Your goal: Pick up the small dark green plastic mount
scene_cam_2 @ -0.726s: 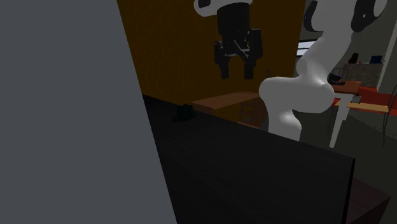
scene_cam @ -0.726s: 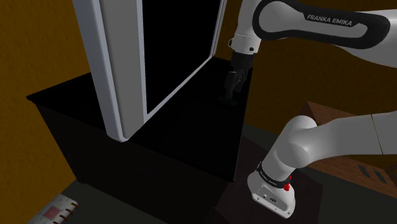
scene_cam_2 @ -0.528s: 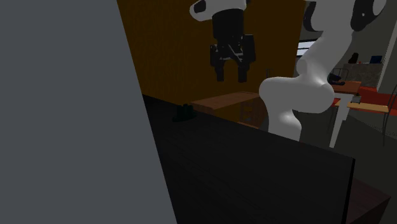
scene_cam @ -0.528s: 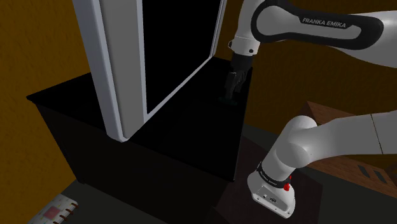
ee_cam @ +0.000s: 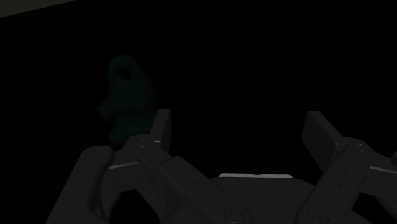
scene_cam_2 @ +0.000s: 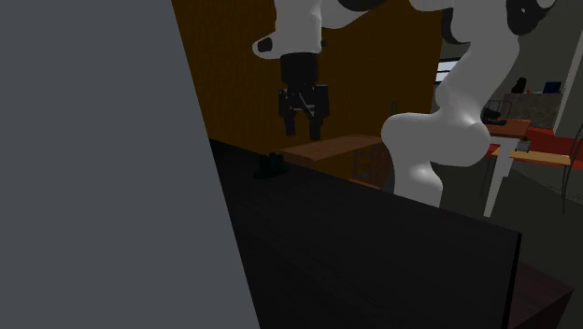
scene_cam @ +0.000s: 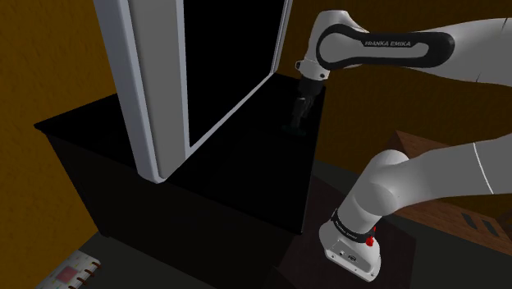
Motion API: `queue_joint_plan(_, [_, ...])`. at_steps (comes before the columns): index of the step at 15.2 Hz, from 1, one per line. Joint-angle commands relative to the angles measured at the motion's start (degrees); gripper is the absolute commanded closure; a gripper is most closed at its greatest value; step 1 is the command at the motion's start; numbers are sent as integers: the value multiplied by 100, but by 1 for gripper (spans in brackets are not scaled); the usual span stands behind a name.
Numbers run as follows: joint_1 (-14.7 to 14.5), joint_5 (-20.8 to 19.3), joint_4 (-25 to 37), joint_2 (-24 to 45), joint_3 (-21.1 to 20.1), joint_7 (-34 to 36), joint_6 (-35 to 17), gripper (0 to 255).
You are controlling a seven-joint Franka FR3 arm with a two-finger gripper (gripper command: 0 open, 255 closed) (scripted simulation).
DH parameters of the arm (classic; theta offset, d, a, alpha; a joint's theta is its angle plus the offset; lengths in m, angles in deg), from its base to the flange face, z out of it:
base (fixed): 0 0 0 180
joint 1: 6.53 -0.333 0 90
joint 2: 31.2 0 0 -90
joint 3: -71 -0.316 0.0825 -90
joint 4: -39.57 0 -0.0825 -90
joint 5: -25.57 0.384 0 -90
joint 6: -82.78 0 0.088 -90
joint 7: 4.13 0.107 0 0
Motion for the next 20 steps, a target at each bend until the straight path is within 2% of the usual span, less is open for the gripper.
queue_joint_plan(1, [65, -160, 10, 231, 242, -334, -319, 0])
queue_joint_plan(7, [156, -421, 153, 1018, 886, -1196, -1232, 0])
queue_joint_plan(16, [163, -453, -294, 1220, 972, -1220, -1879, 0])
queue_joint_plan(17, [160, -451, -295, 1217, 967, -1214, -1876, 255])
queue_joint_plan(20, [160, -452, -299, 1215, 967, -1213, -1879, 255])
